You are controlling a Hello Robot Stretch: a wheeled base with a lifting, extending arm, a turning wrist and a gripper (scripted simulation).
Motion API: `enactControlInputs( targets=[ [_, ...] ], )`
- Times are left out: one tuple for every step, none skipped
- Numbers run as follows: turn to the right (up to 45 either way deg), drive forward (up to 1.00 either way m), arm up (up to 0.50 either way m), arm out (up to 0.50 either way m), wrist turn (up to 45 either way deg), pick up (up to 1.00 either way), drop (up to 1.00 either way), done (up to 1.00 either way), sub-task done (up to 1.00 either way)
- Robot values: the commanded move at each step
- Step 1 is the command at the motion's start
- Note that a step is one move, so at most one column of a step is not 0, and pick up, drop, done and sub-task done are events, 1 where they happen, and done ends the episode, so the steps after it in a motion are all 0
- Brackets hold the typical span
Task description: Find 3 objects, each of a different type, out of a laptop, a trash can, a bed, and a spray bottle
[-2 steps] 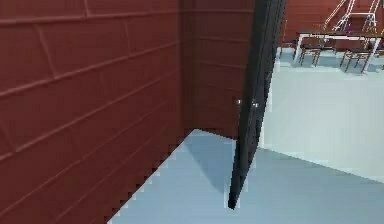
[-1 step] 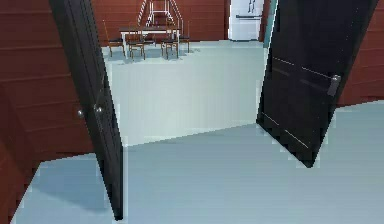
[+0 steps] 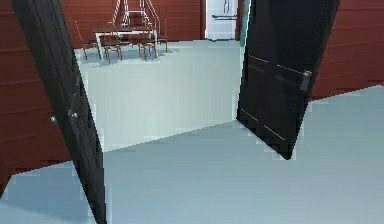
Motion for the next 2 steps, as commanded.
enactControlInputs(
  targets=[
    [0.0, 0.85, 0.00, 0.00, 0.0, 0.00, 0.00, 0.00, 0.00],
    [-21.0, 0.00, 0.00, 0.00, 0.0, 0.00, 0.00, 0.00, 0.00]
  ],
)
